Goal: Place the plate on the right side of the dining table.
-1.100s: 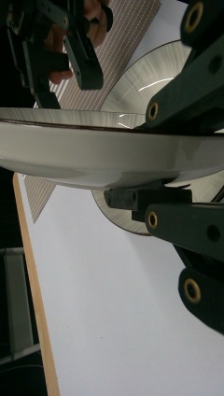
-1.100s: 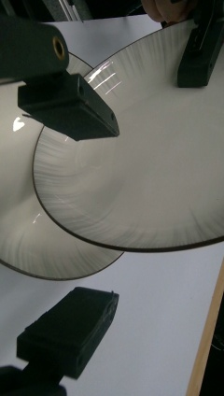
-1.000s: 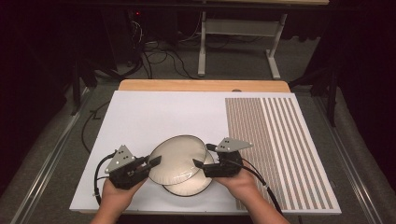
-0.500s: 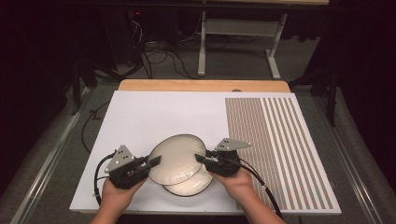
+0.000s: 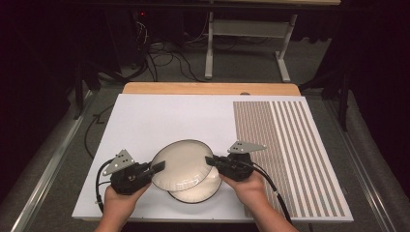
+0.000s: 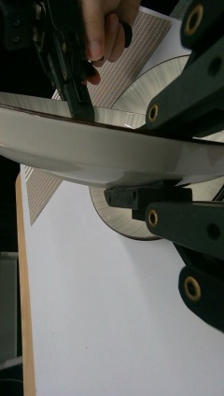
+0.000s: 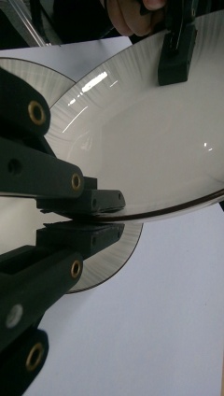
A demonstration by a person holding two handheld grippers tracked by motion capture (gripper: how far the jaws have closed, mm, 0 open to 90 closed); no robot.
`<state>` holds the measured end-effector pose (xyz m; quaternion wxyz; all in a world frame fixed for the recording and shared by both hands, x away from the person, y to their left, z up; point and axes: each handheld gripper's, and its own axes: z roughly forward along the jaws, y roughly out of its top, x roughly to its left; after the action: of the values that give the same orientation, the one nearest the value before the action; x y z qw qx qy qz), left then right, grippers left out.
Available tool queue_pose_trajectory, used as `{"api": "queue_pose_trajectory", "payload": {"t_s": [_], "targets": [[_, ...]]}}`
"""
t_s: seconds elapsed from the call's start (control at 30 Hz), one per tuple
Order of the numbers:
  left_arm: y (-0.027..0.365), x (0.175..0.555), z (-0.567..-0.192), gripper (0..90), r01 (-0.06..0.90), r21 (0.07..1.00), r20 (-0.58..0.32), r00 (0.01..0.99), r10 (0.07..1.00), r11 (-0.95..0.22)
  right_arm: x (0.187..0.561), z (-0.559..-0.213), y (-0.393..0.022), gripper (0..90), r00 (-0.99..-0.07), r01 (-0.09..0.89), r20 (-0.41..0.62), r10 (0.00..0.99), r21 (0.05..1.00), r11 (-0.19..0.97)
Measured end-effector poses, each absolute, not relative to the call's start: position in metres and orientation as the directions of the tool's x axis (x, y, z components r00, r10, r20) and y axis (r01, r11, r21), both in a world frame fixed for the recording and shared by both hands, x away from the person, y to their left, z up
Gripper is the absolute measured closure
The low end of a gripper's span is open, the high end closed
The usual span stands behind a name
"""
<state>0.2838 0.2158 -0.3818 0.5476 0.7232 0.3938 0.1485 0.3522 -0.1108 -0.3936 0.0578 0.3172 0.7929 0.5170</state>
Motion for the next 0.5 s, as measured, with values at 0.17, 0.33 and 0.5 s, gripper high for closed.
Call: {"api": "queue_pose_trajectory", "payload": {"t_s": [0.17, 0.33, 0.5], "targets": [[0.210, 0.282, -0.378, 79.3, 0.395, 0.914, -0.204, 0.651, 0.731, -0.096, 0.349, -0.388, -0.116, 86.8, -0.796, 0.434, 0.226, 0.562, 0.860, 0.267], [0.202, 0.283, -0.370, 79.3, 0.380, 0.919, -0.189, 0.665, 0.722, -0.109, 0.347, -0.380, -0.125, 87.0, -0.800, 0.415, 0.212, 0.562, 0.871, 0.262], [0.189, 0.283, -0.366, 79.4, 0.376, 0.919, -0.184, 0.677, 0.712, -0.121, 0.343, -0.369, -0.138, 87.1, -0.800, 0.390, 0.180, 0.573, 0.881, 0.267]]}}
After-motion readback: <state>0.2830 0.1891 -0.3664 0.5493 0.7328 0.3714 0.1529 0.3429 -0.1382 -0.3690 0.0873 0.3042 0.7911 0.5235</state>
